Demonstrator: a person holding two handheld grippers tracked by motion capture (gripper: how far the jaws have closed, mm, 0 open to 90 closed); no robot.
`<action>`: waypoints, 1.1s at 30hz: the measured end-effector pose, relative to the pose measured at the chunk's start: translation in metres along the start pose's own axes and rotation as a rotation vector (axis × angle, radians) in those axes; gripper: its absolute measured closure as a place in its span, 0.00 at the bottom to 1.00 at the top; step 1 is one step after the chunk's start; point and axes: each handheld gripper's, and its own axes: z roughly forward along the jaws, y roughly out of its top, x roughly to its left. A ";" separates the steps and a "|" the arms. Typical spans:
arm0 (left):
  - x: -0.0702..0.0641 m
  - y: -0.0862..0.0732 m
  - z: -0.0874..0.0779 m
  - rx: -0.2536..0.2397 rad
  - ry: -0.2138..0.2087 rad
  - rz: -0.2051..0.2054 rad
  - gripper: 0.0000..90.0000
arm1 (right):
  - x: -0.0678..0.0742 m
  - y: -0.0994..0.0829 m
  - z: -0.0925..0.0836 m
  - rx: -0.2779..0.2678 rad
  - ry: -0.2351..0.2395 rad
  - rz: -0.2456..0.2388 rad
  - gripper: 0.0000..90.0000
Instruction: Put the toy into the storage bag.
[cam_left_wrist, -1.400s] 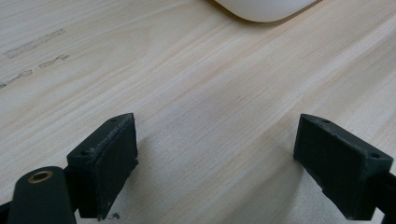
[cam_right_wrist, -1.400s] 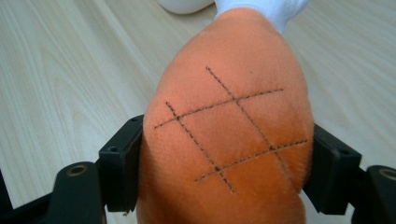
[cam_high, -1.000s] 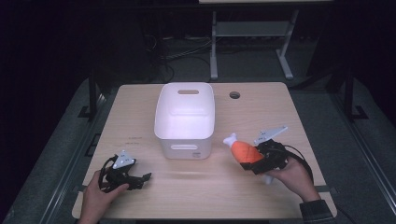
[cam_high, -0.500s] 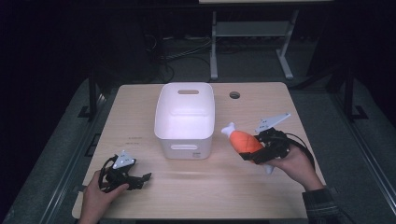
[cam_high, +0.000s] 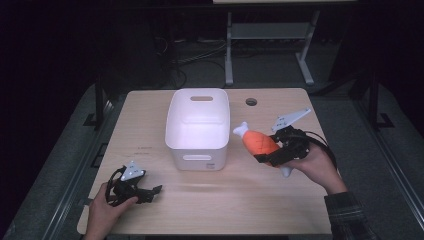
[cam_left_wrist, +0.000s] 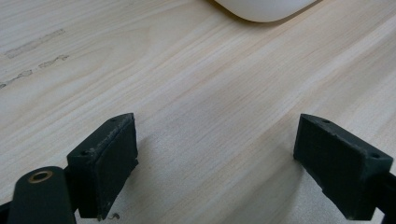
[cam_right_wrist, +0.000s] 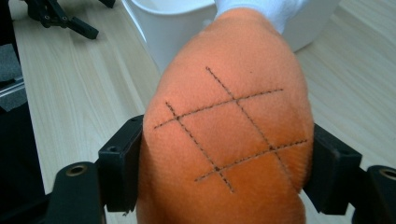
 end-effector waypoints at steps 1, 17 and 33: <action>0.000 0.000 0.000 0.000 0.000 0.000 0.14 | -0.001 0.005 -0.001 -0.004 0.006 -0.003 0.28; 0.000 0.000 0.000 0.000 0.000 0.000 0.14 | -0.001 0.044 -0.002 -0.002 0.021 -0.050 0.28; 0.000 0.000 0.000 0.001 0.000 0.001 0.14 | 0.003 0.080 0.007 0.007 0.036 -0.084 0.28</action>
